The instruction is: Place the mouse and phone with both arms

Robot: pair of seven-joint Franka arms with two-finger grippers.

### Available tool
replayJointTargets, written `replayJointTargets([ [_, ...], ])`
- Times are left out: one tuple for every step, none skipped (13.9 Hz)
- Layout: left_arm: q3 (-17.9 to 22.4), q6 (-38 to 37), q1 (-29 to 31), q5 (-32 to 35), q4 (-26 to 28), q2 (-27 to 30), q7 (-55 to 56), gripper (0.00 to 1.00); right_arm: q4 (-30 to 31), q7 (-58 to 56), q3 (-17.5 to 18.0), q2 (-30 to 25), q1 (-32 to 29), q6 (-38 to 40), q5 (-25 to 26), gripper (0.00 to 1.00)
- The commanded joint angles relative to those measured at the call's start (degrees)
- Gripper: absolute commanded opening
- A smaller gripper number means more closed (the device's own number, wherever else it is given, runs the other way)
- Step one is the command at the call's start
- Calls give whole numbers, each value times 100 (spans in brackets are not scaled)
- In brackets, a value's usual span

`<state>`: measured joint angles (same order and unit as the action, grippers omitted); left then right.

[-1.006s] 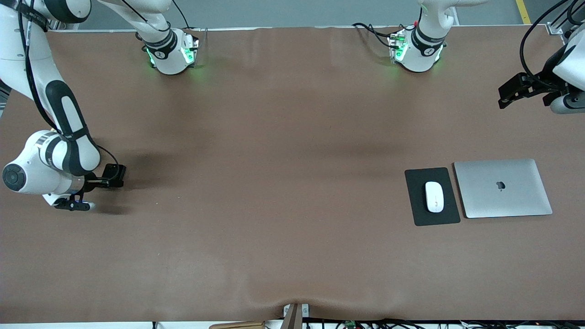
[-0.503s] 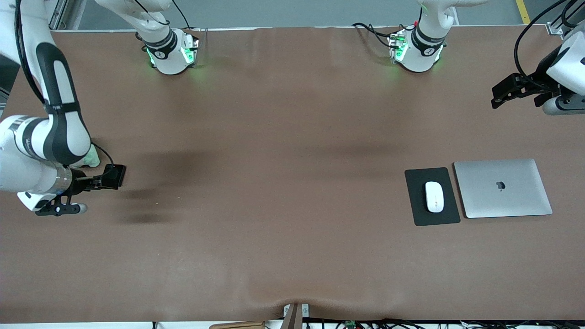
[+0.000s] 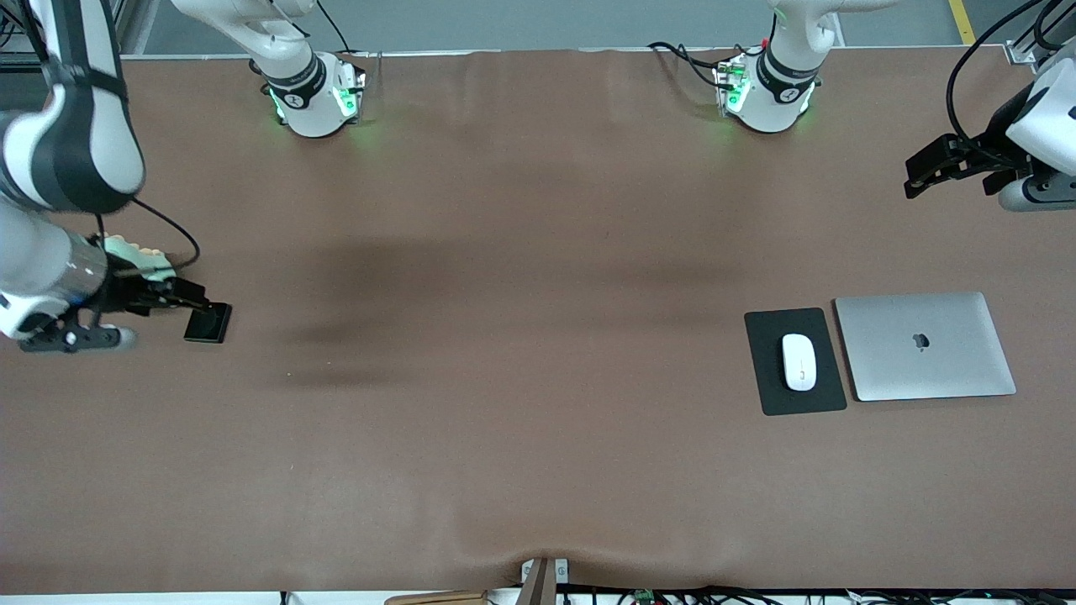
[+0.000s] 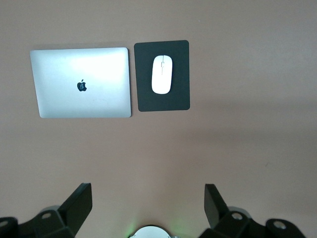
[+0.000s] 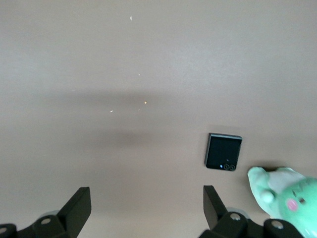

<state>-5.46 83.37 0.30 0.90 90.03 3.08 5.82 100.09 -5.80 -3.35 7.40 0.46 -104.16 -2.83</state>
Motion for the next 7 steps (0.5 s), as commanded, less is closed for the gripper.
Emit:
replayJointTargets([
  [37, -75, 23, -107, -20, 88, -90, 100, -146, 131, -34, -459, -45, 455, 98, 100],
  [37, -75, 23, -107, -55, 79, -99, 100, -418, 140, -34, -424, -46, 754, 107, 100],
  [37, -75, 23, -98, -90, 70, -107, 100, -620, 149, -43, -415, -46, 1000, 107, 100],
  [45, -75, 23, -98, -134, 70, -90, 100, -744, 149, -43, -424, -46, 1133, 107, 100],
  [45, -75, 23, -81, -204, 44, -81, 100, -850, 158, -52, -441, -54, 1274, 107, 100],
  [45, -75, 32, -81, -274, -8, -72, 100, -886, 167, -69, -450, -63, 1423, 46, 100],
  [54, -75, 23, -81, -327, -18, -64, 100, -904, 167, -87, -459, -98, 1459, 10, 100],
])
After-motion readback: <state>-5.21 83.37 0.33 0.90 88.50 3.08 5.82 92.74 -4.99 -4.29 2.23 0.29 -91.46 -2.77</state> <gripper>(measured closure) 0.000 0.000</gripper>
